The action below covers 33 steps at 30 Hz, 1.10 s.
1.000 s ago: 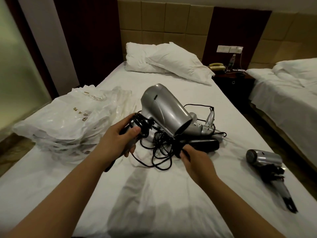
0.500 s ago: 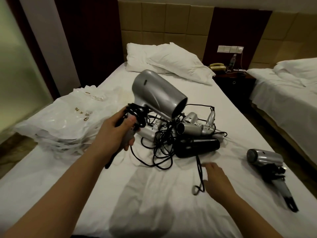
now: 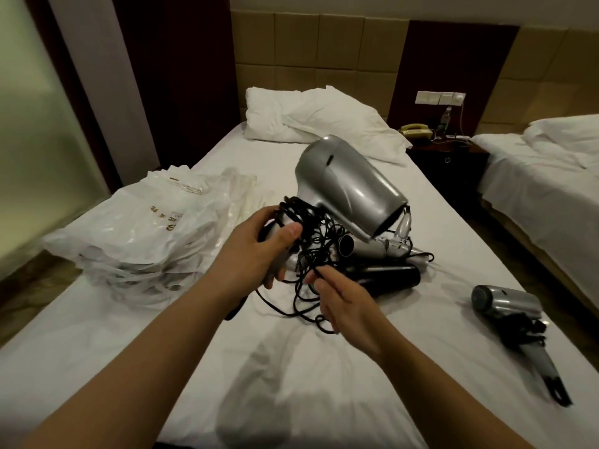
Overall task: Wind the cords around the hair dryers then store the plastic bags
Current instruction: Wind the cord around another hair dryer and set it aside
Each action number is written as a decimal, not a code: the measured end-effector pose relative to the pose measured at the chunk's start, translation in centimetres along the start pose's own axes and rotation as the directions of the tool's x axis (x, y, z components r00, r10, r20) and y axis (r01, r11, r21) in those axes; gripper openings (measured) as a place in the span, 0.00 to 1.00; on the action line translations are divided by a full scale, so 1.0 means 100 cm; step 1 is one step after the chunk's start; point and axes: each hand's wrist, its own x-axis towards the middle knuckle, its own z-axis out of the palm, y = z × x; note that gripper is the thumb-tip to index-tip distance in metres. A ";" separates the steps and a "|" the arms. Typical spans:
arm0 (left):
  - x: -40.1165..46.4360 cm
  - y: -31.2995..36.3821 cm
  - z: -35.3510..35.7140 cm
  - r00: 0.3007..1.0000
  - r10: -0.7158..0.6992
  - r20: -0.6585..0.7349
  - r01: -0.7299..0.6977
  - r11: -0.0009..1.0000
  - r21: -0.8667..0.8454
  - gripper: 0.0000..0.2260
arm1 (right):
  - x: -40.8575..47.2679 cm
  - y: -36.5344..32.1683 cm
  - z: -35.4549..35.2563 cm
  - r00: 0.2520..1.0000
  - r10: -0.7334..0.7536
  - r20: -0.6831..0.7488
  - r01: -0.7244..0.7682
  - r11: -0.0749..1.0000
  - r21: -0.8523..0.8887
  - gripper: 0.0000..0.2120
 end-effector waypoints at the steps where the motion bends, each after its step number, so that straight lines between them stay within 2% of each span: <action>1: 0.001 -0.004 -0.002 0.999 -0.013 -0.038 0.015 0.997 0.073 0.10 | -0.005 0.001 0.001 0.999 -0.017 0.038 0.019 0.999 -0.050 0.09; 3: 0.003 -0.012 -0.003 0.996 -0.025 -0.089 0.044 0.974 0.222 0.13 | -0.014 -0.002 0.001 0.987 -0.046 0.155 0.074 0.980 -0.185 0.10; 5: 0.004 -0.021 -0.005 0.992 0.017 -0.122 0.043 0.880 0.474 0.19 | -0.018 -0.008 -0.001 0.962 -0.069 0.263 0.170 0.907 -0.385 0.13; 7: 0.007 -0.035 -0.009 0.992 0.088 -0.089 0.012 0.638 0.770 0.25 | -0.021 -0.016 -0.008 0.948 -0.091 0.306 0.251 0.803 -0.540 0.12; 8: 0.007 -0.040 -0.010 0.995 0.082 -0.053 0.001 0.529 0.849 0.27 | -0.022 -0.022 -0.013 0.947 -0.094 0.306 0.266 0.761 -0.591 0.09; 10: 0.004 -0.047 -0.010 0.999 0.023 0.030 -0.037 0.394 0.918 0.26 | -0.021 -0.036 -0.026 0.954 -0.098 0.283 0.273 0.676 -0.684 0.05; 12: -0.002 -0.047 -0.006 0.989 -0.019 0.145 -0.130 0.328 0.936 0.24 | -0.016 -0.048 -0.040 0.960 -0.125 0.251 0.273 0.620 -0.736 0.06; 14: -0.009 -0.041 -0.002 0.960 -0.055 0.274 -0.240 0.341 0.909 0.28 | -0.007 -0.056 -0.048 0.956 -0.165 0.242 0.292 0.589 -0.754 0.06; 16: -0.012 -0.034 0.000 0.920 -0.101 0.378 -0.323 0.349 0.880 0.35 | 0.004 -0.058 -0.052 0.958 -0.177 0.224 0.286 0.611 -0.738 0.07; 19: -0.015 -0.022 0.002 0.864 -0.135 0.485 -0.417 0.346 0.840 0.32 | 0.020 -0.058 -0.058 0.975 -0.115 0.192 0.214 0.736 -0.643 0.14; 21: -0.020 -0.015 0.004 0.832 -0.117 0.543 -0.479 0.343 0.808 0.30 | 0.027 -0.057 -0.060 0.965 -0.054 0.258 0.185 0.836 -0.517 0.11; 25: -0.024 -0.007 0.002 0.805 -0.156 0.572 -0.458 0.448 0.768 0.28 | 0.034 -0.059 -0.059 0.924 0.034 0.380 0.106 0.934 -0.341 0.09; 27: -0.022 -0.008 0.004 0.789 -0.203 0.580 -0.433 0.487 0.759 0.25 | 0.036 -0.067 -0.057 0.907 0.025 0.420 0.129 0.934 -0.334 0.11; 30: -0.018 -0.012 0.005 0.765 -0.252 0.592 -0.411 0.518 0.750 0.22 | 0.039 -0.078 -0.052 0.873 -0.027 0.486 0.240 0.893 -0.382 0.11; 33: -0.018 -0.011 0.006 0.748 -0.270 0.606 -0.392 0.557 0.732 0.19 | 0.040 -0.075 -0.052 0.872 -0.051 0.486 0.259 0.891 -0.372 0.10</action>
